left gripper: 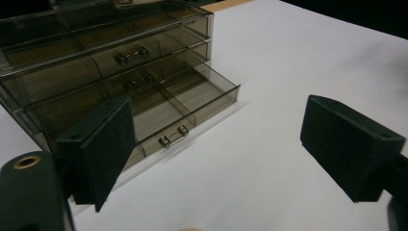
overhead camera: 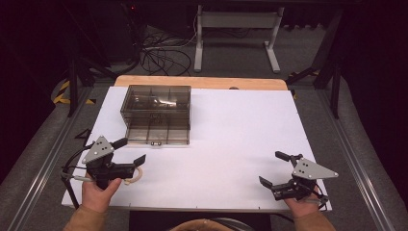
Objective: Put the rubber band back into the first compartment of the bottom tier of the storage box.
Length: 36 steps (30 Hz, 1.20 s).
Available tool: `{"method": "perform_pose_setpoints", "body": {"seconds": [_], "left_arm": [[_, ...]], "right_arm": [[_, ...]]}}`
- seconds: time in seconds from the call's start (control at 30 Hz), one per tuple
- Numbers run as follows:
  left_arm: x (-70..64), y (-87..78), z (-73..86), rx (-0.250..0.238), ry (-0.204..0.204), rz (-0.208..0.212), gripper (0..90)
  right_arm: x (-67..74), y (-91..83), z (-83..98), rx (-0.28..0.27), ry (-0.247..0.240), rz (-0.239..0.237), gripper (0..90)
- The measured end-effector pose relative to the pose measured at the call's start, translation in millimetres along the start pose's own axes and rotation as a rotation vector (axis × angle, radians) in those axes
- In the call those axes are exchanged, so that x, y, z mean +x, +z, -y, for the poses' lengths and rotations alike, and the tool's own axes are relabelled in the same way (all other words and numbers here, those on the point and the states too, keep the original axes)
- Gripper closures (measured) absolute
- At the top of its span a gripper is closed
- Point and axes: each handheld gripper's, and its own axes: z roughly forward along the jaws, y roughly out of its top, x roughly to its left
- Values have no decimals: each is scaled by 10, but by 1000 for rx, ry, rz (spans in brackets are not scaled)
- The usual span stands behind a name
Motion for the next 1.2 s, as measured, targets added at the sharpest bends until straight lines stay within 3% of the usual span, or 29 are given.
{"method": "perform_pose_setpoints", "body": {"seconds": [0.23,0.43,0.67,0.8,1.2], "left_arm": [[21,19,11,42,11,6,221],[68,20,20,116,6,-11,268],[77,88,38,222,44,-27,288],[79,122,52,265,45,-33,301],[153,211,117,409,-9,-45,338]], "right_arm": [[-2,4,2,1,-3,-5,17],[1,4,2,2,-6,-8,17],[9,12,0,7,-7,-9,18],[9,11,0,8,-7,-11,18],[17,16,-3,9,-15,-16,18]]}}
